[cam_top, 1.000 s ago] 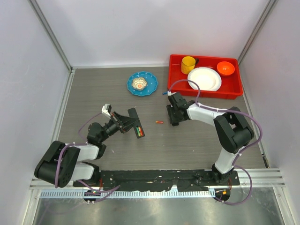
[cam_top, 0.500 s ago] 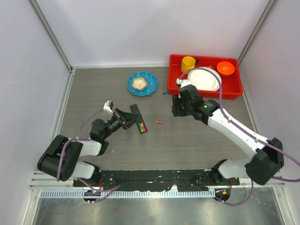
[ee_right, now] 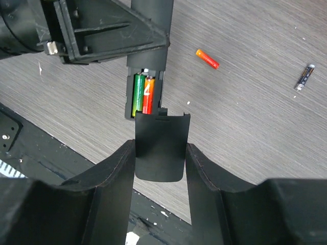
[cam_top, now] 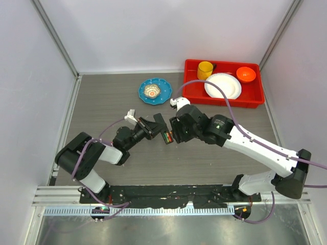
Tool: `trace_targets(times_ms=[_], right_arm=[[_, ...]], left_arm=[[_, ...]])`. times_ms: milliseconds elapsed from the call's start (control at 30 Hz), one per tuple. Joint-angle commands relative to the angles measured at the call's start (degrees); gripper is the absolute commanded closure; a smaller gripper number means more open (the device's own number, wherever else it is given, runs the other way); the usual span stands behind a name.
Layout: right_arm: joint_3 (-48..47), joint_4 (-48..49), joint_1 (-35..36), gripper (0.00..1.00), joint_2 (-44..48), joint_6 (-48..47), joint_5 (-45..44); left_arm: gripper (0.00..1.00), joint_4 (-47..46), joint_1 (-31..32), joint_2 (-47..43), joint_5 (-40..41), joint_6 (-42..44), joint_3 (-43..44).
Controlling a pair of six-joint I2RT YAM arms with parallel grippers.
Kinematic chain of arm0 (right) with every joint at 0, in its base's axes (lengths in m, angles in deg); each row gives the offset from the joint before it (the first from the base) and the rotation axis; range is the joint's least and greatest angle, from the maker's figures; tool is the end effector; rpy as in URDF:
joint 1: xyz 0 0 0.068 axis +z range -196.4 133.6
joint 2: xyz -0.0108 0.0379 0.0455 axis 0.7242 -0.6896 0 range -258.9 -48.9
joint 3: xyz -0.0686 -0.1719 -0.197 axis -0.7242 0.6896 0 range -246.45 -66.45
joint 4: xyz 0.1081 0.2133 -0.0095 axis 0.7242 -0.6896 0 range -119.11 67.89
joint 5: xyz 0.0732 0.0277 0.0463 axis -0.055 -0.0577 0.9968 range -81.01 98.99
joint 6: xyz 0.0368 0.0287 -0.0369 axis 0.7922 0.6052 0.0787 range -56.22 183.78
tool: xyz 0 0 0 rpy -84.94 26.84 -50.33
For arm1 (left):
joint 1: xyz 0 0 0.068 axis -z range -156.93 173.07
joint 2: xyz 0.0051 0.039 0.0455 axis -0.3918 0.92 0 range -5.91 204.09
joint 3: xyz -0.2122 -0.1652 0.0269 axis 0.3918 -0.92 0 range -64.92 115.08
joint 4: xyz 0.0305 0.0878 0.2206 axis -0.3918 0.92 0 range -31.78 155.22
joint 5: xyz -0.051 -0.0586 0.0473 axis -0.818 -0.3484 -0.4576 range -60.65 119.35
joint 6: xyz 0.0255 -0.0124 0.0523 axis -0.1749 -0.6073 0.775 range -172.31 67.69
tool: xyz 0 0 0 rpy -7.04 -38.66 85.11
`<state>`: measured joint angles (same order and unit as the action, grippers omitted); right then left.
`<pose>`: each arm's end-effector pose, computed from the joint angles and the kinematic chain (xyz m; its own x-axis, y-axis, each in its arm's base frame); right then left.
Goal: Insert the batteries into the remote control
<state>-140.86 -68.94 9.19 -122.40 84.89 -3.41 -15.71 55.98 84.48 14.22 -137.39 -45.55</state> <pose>0.1474 0.1986 0.3439 -0.6383 -0.3097 -0.7047 -0.5268 0.8433 0.1066 0.2174 -0.1544 0.1910 -0.7370 -0.6686 -0.0989 0.1062 0.0299 -0.9939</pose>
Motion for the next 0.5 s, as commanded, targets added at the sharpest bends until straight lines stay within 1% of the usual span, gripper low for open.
trace_targets(times_ms=[0,167,467], right_arm=[[-2.8,-2.4,1.6,0.71,-2.4,1.3,-3.3],[-1.9,-1.1,1.6,0.71,-4.6,1.7,-2.9],[-0.2,3.0,2.6,0.73,-8.0,2.9,-1.6]], left_arm=[[1.0,-9.6,0.6,2.1,5.0,1.1,1.5],[1.0,-10.2,1.1,3.3,6.3,1.4,1.5],[1.0,-13.3,2.2,5.1,5.9,1.8,1.5]])
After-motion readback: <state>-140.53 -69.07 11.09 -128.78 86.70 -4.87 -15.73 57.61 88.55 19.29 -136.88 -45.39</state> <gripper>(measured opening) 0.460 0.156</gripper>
